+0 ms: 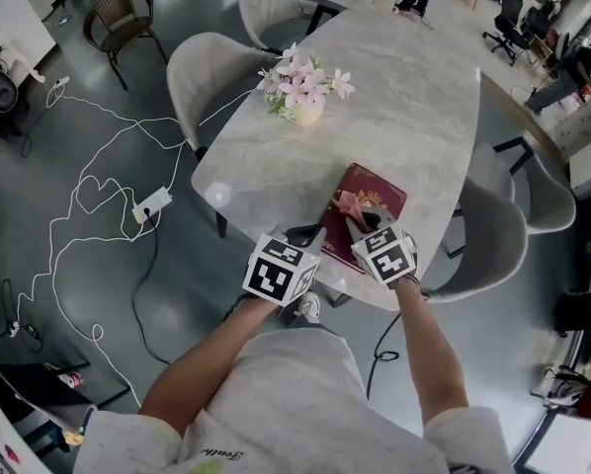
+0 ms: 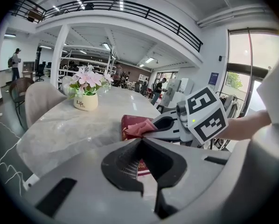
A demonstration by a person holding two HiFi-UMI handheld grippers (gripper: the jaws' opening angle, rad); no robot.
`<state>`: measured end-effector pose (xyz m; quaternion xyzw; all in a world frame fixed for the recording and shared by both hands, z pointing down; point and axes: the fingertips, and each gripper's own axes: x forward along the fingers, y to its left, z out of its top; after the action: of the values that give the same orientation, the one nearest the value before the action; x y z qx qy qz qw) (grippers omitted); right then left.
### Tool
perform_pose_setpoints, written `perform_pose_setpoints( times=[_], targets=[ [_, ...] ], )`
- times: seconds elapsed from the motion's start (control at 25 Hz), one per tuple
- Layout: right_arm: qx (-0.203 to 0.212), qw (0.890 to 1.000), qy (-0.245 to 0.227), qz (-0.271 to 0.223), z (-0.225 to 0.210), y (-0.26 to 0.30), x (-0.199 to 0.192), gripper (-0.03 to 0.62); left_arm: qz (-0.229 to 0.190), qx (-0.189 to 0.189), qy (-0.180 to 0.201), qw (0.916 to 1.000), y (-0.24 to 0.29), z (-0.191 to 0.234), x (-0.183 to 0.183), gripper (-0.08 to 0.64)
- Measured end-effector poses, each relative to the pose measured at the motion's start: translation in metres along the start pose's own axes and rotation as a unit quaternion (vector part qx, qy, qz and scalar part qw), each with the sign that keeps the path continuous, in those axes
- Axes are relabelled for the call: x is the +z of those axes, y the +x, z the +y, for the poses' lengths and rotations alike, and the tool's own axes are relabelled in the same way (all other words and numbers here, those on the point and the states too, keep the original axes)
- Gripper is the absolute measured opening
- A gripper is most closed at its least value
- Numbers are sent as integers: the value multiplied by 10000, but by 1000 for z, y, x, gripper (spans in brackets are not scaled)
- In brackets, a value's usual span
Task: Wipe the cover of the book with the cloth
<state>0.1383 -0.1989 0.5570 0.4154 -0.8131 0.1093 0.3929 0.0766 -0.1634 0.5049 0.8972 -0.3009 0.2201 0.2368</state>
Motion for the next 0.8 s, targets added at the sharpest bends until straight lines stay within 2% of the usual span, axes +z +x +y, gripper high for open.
perform_pose_setpoints(
  times=[0.8],
  targets=[
    [-22,10000,20,38,47,-14,-6,15,-91,-134,40,9999,-24,-9,-14,8]
  ],
)
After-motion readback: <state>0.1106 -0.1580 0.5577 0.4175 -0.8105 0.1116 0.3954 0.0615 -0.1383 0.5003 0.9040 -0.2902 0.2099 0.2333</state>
